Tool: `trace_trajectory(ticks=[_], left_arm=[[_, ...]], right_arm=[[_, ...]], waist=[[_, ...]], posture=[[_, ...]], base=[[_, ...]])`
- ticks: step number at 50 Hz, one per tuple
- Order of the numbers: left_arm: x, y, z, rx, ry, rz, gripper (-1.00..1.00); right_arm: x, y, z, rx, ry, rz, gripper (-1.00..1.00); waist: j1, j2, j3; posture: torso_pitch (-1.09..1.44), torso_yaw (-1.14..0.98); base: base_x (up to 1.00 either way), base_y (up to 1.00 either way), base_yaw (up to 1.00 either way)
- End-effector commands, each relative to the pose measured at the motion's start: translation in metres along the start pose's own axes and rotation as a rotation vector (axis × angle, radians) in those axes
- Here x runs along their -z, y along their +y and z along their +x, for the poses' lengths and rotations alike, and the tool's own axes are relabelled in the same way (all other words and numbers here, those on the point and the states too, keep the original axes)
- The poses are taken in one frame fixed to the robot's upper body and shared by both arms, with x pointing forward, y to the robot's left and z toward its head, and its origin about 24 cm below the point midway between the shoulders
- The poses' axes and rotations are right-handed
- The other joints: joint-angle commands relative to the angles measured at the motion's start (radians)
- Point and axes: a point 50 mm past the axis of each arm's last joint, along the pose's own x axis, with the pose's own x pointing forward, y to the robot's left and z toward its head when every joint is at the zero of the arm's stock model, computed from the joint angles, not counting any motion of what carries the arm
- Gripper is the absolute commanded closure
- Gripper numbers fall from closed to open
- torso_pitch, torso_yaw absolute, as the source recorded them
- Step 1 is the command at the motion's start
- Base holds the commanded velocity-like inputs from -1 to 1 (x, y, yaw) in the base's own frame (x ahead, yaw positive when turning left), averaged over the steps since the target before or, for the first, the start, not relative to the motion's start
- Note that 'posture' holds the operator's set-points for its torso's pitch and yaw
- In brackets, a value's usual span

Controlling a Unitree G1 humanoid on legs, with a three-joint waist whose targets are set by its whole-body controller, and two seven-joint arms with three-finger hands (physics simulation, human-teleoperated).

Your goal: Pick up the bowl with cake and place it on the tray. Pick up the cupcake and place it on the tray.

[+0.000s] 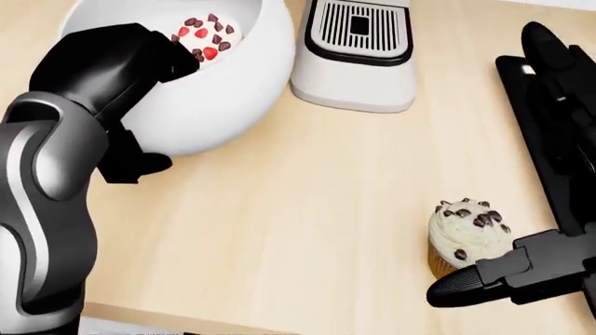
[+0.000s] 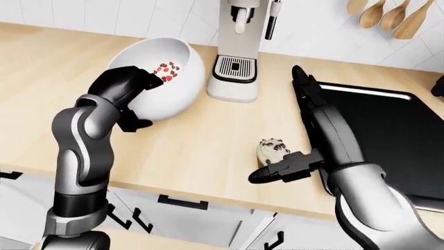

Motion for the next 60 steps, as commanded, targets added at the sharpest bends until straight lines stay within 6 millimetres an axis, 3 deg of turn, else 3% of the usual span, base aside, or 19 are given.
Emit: trace_trajectory(ticks=[1, 23, 50, 51, 56, 59, 60], left_arm=[[-0.007, 0.022, -0.005, -0.117, -0.029, 0.019, 1.00], [-0.006, 0.027, -0.008, -0.119, -0.025, 0.029, 1.00], [-0.007, 0.029, -0.009, -0.120, -0.030, 0.035, 1.00], [-0.006, 0.029, -0.009, -0.120, -0.030, 0.033, 1.00], [-0.006, 0.029, -0.009, -0.121, -0.030, 0.034, 1.00], [-0.006, 0.029, -0.008, -0.122, -0.028, 0.034, 1.00], [-0.006, 0.029, -0.009, -0.121, -0.028, 0.034, 1.00]], right_arm=[[-0.006, -0.009, 0.000, 0.059, -0.043, -0.025, -1.00], [0.019, 0.016, 0.004, -0.048, 0.044, -0.092, -1.00], [0.046, 0.026, 0.031, -0.060, 0.111, -0.098, -1.00], [0.046, 0.026, 0.030, -0.062, 0.113, -0.099, -0.74], [0.050, 0.028, 0.031, -0.069, 0.120, -0.101, -0.61], [0.050, 0.030, 0.030, -0.074, 0.119, -0.101, 0.00], [0.050, 0.030, 0.030, -0.074, 0.119, -0.100, 0.11]], waist=[[-0.001, 0.001, -0.026], [-0.009, 0.022, -0.038], [-0.020, 0.053, -0.048], [-0.020, 0.053, -0.049], [-0.021, 0.054, -0.048], [-0.022, 0.054, -0.049], [-0.022, 0.054, -0.049]], posture=[[0.00, 0.00], [0.00, 0.00], [0.00, 0.00], [0.00, 0.00], [0.00, 0.00], [0.00, 0.00], [0.00, 0.00]], base=[[0.00, 0.00, 0.00], [0.00, 0.00, 0.00], [0.00, 0.00, 0.00], [0.00, 0.00, 0.00], [0.00, 0.00, 0.00], [0.00, 0.00, 0.00], [0.00, 0.00, 0.00]])
